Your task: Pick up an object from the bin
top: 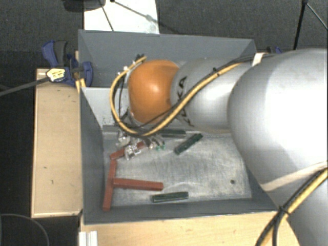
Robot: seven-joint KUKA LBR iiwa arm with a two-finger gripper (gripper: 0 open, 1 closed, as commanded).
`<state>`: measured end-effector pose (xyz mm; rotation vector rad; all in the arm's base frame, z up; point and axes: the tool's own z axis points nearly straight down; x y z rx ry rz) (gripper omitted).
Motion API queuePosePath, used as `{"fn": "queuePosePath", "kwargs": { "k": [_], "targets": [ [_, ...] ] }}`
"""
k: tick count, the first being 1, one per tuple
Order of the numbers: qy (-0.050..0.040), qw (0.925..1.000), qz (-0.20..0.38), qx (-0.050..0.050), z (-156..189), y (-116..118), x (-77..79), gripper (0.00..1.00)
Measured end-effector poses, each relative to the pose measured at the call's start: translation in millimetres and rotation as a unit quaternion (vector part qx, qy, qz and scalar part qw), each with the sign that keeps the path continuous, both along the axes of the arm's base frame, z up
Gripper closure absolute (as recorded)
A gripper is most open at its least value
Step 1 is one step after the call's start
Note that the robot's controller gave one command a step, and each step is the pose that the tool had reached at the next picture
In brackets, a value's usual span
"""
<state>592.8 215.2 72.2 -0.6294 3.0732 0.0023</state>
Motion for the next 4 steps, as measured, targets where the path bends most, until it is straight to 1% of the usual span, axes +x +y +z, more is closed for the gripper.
{"fn": "queuePosePath", "kwargs": {
  "k": [1,2,3,4],
  "targets": [
    [0.0030,1.0000,-0.001,-0.001,6,-1,-1.8,1.00],
    [0.0056,1.0000,-0.001,-0.002,27,-1,-3.2,1.00],
    [0.0004,1.0000,-0.001,0.000,48,0,-0.6,1.00],
    [-0.0009,1.0000,-0.002,0.000,57,0,0.1,1.00]
  ]
}}
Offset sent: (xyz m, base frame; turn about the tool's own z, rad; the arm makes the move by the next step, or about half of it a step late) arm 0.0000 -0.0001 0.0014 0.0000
